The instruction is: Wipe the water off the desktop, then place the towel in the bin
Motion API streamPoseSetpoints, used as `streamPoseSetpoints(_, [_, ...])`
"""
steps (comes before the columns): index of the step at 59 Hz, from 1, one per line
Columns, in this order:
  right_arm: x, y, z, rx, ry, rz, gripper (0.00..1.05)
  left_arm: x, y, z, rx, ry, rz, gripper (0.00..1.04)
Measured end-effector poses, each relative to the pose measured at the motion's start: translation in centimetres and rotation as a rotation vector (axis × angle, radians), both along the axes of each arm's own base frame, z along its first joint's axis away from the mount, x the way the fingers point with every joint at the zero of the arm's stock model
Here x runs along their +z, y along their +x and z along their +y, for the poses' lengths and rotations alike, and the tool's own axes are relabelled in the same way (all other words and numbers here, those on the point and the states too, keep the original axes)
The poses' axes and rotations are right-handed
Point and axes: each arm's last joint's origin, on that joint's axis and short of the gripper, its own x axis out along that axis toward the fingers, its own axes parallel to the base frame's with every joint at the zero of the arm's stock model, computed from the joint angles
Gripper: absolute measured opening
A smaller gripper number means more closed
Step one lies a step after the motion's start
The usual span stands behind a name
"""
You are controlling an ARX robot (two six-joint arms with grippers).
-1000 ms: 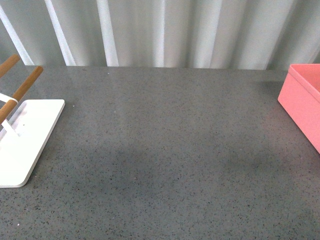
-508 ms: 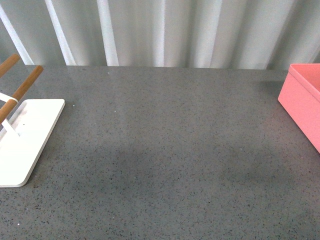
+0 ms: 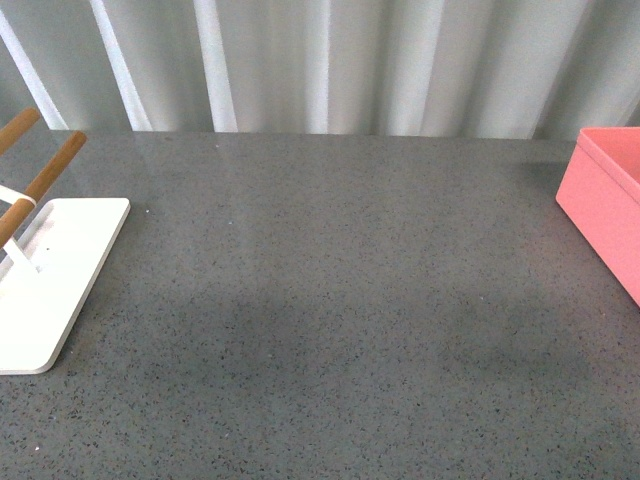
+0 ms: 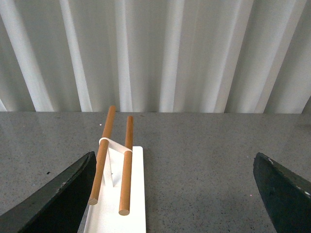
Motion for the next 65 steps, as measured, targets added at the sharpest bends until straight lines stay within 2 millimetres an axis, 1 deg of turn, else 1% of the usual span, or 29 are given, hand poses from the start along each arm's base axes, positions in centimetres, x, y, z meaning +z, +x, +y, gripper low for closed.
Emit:
streamPoseSetpoints(5, [0.0, -0.3, 0.0, 0.0, 0.0, 0.002, 0.03, 0.0, 0.0, 0.0, 0.0, 0.0, 0.0, 0.98])
streamPoseSetpoints(8, [-0.5, -0.8, 0.0, 0.0, 0.0, 0.035, 0.03, 0.0, 0.0, 0.0, 0.0, 0.0, 0.0, 0.98])
streamPoseSetpoints(11, [-0.4, -1.1, 0.0, -0.002, 0.0, 0.021, 0.03, 0.0, 0.0, 0.0, 0.0, 0.0, 0.0, 0.98])
streamPoseSetpoints(23, [-0.3, -1.2, 0.0, -0.003, 0.0, 0.006, 0.04, 0.0, 0.0, 0.0, 0.0, 0.0, 0.0, 0.98])
streamPoseSetpoints(29, [-0.3, -1.2, 0.0, -0.002, 0.0, 0.006, 0.2, 0.0, 0.0, 0.0, 0.0, 0.0, -0.001, 0.98])
streamPoseSetpoints(34, [-0.3, -1.2, 0.0, -0.003, 0.0, 0.006, 0.36, 0.0, 0.0, 0.0, 0.0, 0.0, -0.001, 0.98])
streamPoseSetpoints(35, [-0.3, -1.2, 0.0, -0.003, 0.0, 0.006, 0.38, 0.0, 0.0, 0.0, 0.0, 0.0, -0.001, 0.98])
streamPoseSetpoints(37, [-0.3, -1.2, 0.0, -0.003, 0.0, 0.006, 0.45, 0.0, 0.0, 0.0, 0.0, 0.0, -0.001, 0.98])
streamPoseSetpoints(38, [-0.3, -1.2, 0.0, -0.003, 0.0, 0.006, 0.47, 0.0, 0.0, 0.0, 0.0, 0.0, -0.001, 0.98])
streamPoseSetpoints(40, [-0.3, -1.2, 0.0, -0.002, 0.0, 0.006, 0.54, 0.0, 0.0, 0.0, 0.0, 0.0, -0.001, 0.98])
streamPoseSetpoints(41, [-0.3, -1.2, 0.0, -0.002, 0.0, 0.006, 0.56, 0.0, 0.0, 0.0, 0.0, 0.0, -0.001, 0.98])
streamPoseSetpoints(44, [-0.3, -1.2, 0.0, -0.002, 0.0, 0.006, 0.66, 0.0, 0.0, 0.0, 0.0, 0.0, -0.001, 0.98])
streamPoseSetpoints(48, [-0.3, -1.2, 0.0, -0.002, 0.0, 0.006, 0.77, 0.0, 0.0, 0.0, 0.0, 0.0, -0.001, 0.98])
streamPoseSetpoints(49, [-0.3, -1.2, 0.0, -0.002, 0.0, 0.006, 0.81, 0.0, 0.0, 0.0, 0.0, 0.0, -0.001, 0.98])
streamPoseSetpoints(51, [-0.3, -1.2, 0.0, -0.003, 0.0, 0.006, 0.86, 0.0, 0.0, 0.0, 0.0, 0.0, -0.001, 0.98])
streamPoseSetpoints(55, [-0.3, -1.2, 0.0, -0.002, 0.001, 0.006, 0.98, 0.0, 0.0, 0.0, 0.0, 0.0, -0.001, 0.98])
streamPoseSetpoints(57, [-0.3, -1.2, 0.0, -0.002, 0.002, 0.006, 1.0, 0.0, 0.0, 0.0, 0.0, 0.0, -0.001, 0.98])
streamPoseSetpoints(61, [-0.3, -1.2, 0.0, -0.002, 0.001, 0.006, 0.97, 0.0, 0.0, 0.0, 0.0, 0.0, -0.001, 0.98])
streamPoseSetpoints(65, [-0.3, -1.2, 0.0, -0.003, 0.001, 0.006, 0.98, 0.0, 0.0, 0.0, 0.0, 0.0, -0.001, 0.98])
